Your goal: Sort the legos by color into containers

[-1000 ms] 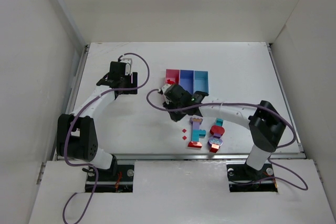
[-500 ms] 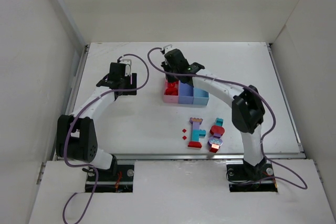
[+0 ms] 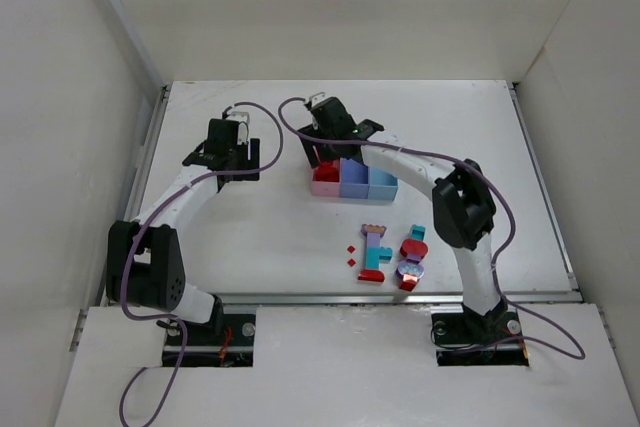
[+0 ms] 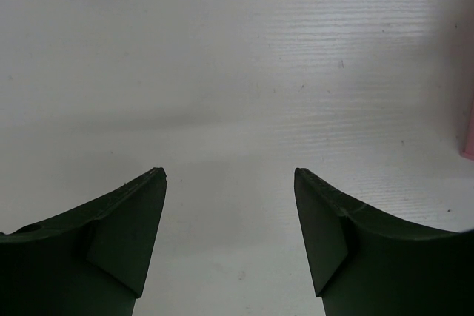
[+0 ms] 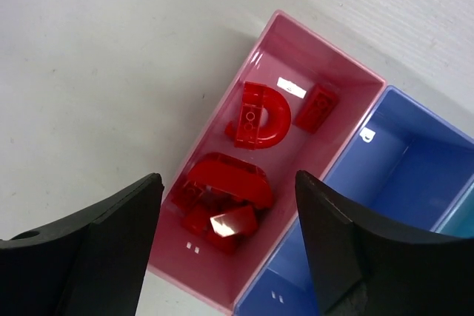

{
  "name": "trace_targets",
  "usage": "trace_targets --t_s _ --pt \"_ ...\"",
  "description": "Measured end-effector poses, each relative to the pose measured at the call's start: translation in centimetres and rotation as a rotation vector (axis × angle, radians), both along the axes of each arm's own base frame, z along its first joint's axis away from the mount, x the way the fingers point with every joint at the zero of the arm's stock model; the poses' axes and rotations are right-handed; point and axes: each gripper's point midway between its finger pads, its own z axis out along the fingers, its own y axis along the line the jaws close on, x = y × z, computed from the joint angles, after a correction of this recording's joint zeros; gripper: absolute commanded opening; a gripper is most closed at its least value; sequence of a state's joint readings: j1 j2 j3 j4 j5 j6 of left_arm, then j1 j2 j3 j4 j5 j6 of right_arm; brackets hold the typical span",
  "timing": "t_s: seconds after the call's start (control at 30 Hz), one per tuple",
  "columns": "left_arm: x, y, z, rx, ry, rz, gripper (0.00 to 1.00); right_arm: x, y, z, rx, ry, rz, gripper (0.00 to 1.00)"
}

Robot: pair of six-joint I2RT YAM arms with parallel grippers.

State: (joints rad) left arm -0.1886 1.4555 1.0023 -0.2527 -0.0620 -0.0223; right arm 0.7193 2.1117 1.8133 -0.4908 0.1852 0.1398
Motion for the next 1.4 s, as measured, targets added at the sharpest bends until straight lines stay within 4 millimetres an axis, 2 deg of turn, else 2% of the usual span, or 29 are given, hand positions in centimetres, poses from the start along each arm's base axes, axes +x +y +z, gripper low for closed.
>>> trace_targets --t_s 0.1,0.17,0.27,0.33,0.4,0.47,0.53,0.6,0.67,0.73,0.87,1.2,1.3,1.4 --pt "0.0 0.0 0.0 0.0 -0.001 0.0 0.67 -0.8 -0.2 0.5 -0.003 0.003 0.034 0.78" --pt "0.0 0.0 0.0 0.0 -0.001 0.0 0.67 -2.6 -0.7 1.2 -0.016 0.009 0.089 0.78" --pt "-0.1 0.0 -0.1 0.001 0.001 0.0 0.67 -7.2 -1.1 2.2 -0.027 0.028 0.207 0.73" --pt "-0.2 0.0 -0.3 0.001 0.006 0.0 0.67 -10.8 -0.8 2.1 -0.031 0.055 0.294 0.71" --pt "-0.2 0.0 -0.3 0.001 0.007 -0.001 0.67 -14.6 -0.4 0.4 -0.051 0.112 0.381 0.69" --pt "-0.2 0.0 -0.3 0.001 0.007 -0.001 0.67 -18.2 -0.1 -2.3 -0.077 0.193 0.452 0.67" --pt "-0.2 0.0 -0.3 0.0 0.007 -0.002 0.67 -20.9 -1.4 -5.3 -0.122 0.283 0.47 0.67" --pt "-0.2 0.0 -0.3 0.0 0.007 -0.002 0.67 -22.3 -3.4 -7.4 -0.17 0.357 0.442 0.67" --pt "-0.2 0.0 -0.3 0.0 0.007 -0.002 0.67 -22.8 -4.9 -8.5 -0.201 0.401 0.403 0.66" --pt "-0.2 0.0 -0.3 0.0 0.007 -0.002 0.67 -22.6 -5.4 -8.6 -0.204 0.409 0.366 0.66" --pt "-0.2 0.0 -0.3 0.0 0.007 -0.002 0.67 -22.3 -5.7 -8.8 -0.206 0.408 0.324 0.65" --pt "-0.2 0.0 -0.3 -0.001 0.008 -0.003 0.67 -22.5 -6.3 -9.9 -0.233 0.435 0.301 0.49" --pt "-0.2 0.0 -0.3 -0.002 0.008 -0.003 0.67 -22.4 -6.4 -10.0 -0.238 0.432 0.295 0.38" --pt "-0.2 0.0 -0.3 -0.002 0.008 -0.003 0.67 -22.3 -6.4 -10.1 -0.243 0.428 0.288 0.13"
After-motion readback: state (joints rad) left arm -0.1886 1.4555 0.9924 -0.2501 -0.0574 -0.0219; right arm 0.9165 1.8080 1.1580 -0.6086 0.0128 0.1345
